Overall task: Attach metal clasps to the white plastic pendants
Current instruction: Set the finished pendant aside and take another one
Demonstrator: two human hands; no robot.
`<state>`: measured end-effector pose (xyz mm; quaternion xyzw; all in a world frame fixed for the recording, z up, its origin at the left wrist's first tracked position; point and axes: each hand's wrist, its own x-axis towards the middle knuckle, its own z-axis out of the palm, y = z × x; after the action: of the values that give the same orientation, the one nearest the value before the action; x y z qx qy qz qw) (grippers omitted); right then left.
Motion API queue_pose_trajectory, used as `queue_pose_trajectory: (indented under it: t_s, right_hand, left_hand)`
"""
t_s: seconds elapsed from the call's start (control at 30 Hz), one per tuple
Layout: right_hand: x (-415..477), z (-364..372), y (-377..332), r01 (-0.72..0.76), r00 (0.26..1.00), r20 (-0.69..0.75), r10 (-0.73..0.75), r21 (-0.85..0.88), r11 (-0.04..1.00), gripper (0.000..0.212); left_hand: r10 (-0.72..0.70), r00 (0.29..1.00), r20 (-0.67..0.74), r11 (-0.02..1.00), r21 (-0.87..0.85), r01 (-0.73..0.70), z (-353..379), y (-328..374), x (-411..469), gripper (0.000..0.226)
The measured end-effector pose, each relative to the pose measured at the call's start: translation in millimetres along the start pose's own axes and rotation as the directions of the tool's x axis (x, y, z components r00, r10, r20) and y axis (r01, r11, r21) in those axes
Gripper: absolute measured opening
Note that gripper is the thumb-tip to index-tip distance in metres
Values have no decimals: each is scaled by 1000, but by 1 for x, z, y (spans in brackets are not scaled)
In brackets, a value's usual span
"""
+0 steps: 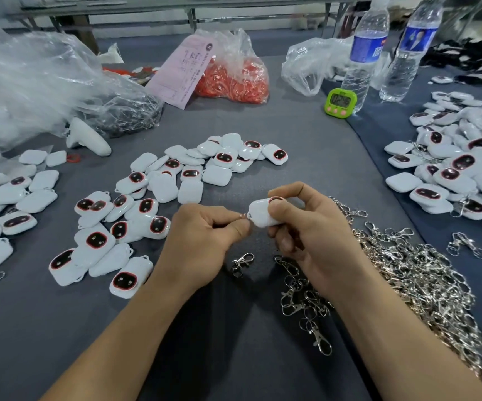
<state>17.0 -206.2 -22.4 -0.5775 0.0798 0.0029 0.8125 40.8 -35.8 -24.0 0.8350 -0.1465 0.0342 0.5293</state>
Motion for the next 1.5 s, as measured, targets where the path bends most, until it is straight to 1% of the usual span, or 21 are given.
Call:
queue_pose_trajectory:
  t_s: [0.03,0.1,0.17,0.2,0.23,0.3,0.37,0.4,0.5,0.63,0.7,0.77,0.83,0.9,0.97,1.03,1.13,1.23,1.33,1.43,1.5]
  right_hand:
    - [-1,1,1,71,997,-25,-75,-120,990,15]
    - [-5,4,6,205,970,-19,-241,-461,863,18]
    - [-8,8,10,286,941,44,-336,-635,718,19]
    - [-9,10,11,304,933,56,-356,-652,694,19]
    - [-9,11,10,298,934,40,-355,-635,713,18]
    - [-6,10,5,206,965,-61,-255,-427,881,17]
    - [-4,7,-1,46,994,-93,-55,-93,995,15]
    - [-3,5,-3,-21,997,-68,22,13,1000,14]
    - [-2,1,-6,-101,995,17,100,130,986,14]
    - [-3,2,-6,-106,994,46,100,162,981,14]
    - [-3,5,-4,-12,1000,-3,13,75,997,14]
    - [-6,7,0,153,983,-66,-170,-207,966,18]
    - [-11,13,8,294,936,-7,-352,-535,792,19]
    - [-17,20,13,376,903,85,-421,-633,677,21]
    - [-16,21,14,390,894,69,-442,-605,695,19]
    - [-11,18,10,313,922,-27,-387,-537,783,17]
    - [-3,9,2,148,975,-123,-188,-278,949,16]
    - [1,1,-4,-24,998,-68,20,-65,998,13]
    - [2,-5,-6,-124,992,9,125,-88,988,19]
    - [1,-6,-7,-124,989,61,135,-149,981,18]
    - [2,-8,-8,-115,988,89,129,-149,982,20]
  left_hand:
    - [98,995,1,969,226,-96,0,-1,-1,18]
    - [279,954,109,756,587,-289,1,-2,-4,22]
    - [369,910,192,599,700,-390,1,-2,-6,18]
    - [384,904,188,588,705,-396,1,-2,-7,17]
    - [387,908,161,608,696,-383,-1,-3,-7,17]
    - [316,948,44,753,595,-279,-1,-3,-8,18]
    - [109,991,-75,968,235,-89,2,0,-6,16]
    - [2,997,-82,999,33,1,5,2,-5,18]
    - [-128,991,32,958,-253,132,11,5,-4,21]
    - [-185,978,102,890,-405,210,9,9,-5,12]
    - [-133,991,16,952,-277,132,7,8,-5,14]
    - [39,999,-29,983,183,-33,7,3,-6,22]
    - [211,975,74,783,584,-215,6,3,-8,26]
    - [332,933,139,639,695,-331,5,2,-10,22]
    - [370,923,111,617,713,-333,5,-1,-10,22]
    - [288,958,13,744,626,-232,7,-1,-11,22]
    - [8,998,-67,984,176,4,12,3,-10,12]
    - [-58,998,-34,998,-40,57,11,3,-6,13]
    - [60,995,-85,986,161,-46,13,1,-8,19]
    - [205,976,-78,870,471,-145,15,-2,-10,32]
    - [231,971,-58,852,495,-173,14,-4,-9,28]
